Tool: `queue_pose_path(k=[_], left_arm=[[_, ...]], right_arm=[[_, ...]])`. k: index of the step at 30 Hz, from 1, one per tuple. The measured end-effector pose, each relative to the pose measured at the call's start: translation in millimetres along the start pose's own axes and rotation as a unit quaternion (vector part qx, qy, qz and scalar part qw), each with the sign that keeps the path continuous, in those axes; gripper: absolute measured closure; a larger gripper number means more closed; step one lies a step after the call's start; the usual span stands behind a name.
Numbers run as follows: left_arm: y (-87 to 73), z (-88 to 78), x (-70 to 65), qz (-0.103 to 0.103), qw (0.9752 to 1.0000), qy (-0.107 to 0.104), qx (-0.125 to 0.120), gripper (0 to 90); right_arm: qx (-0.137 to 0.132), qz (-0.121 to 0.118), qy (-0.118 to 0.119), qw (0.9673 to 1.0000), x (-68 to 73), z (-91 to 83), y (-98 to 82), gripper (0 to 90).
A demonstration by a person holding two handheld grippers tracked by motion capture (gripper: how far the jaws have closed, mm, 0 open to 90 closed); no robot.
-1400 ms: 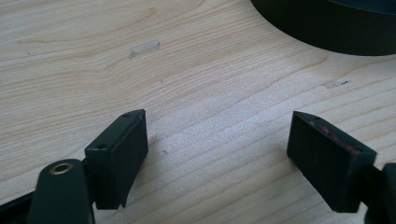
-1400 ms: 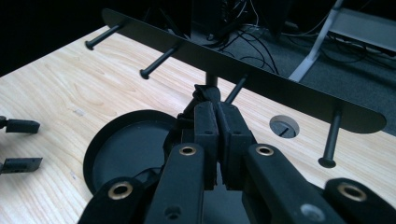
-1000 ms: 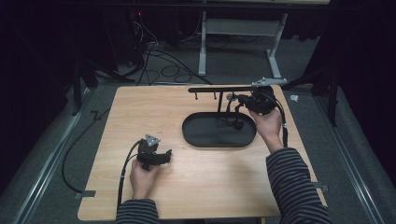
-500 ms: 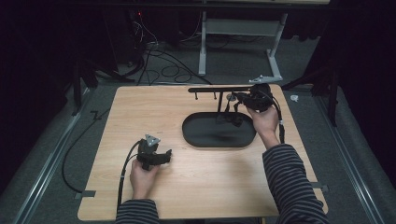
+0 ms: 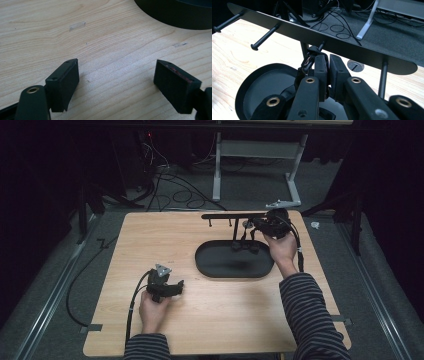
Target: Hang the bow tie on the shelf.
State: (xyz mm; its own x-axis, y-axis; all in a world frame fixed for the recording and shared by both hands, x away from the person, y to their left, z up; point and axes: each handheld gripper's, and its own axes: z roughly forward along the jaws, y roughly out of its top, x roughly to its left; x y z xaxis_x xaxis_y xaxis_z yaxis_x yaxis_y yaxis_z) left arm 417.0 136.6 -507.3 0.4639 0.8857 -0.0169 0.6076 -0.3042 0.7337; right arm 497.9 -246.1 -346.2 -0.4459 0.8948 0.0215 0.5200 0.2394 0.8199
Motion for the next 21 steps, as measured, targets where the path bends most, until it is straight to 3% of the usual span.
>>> queue_pose_path(k=[21], left_arm=[[0.0,0.0,0.0,0.0,1.0,0.0,0.0,20.9]], right_arm=[[0.003,0.001,-0.005,1.0,-1.5,-4.4,-1.0,76.2]])
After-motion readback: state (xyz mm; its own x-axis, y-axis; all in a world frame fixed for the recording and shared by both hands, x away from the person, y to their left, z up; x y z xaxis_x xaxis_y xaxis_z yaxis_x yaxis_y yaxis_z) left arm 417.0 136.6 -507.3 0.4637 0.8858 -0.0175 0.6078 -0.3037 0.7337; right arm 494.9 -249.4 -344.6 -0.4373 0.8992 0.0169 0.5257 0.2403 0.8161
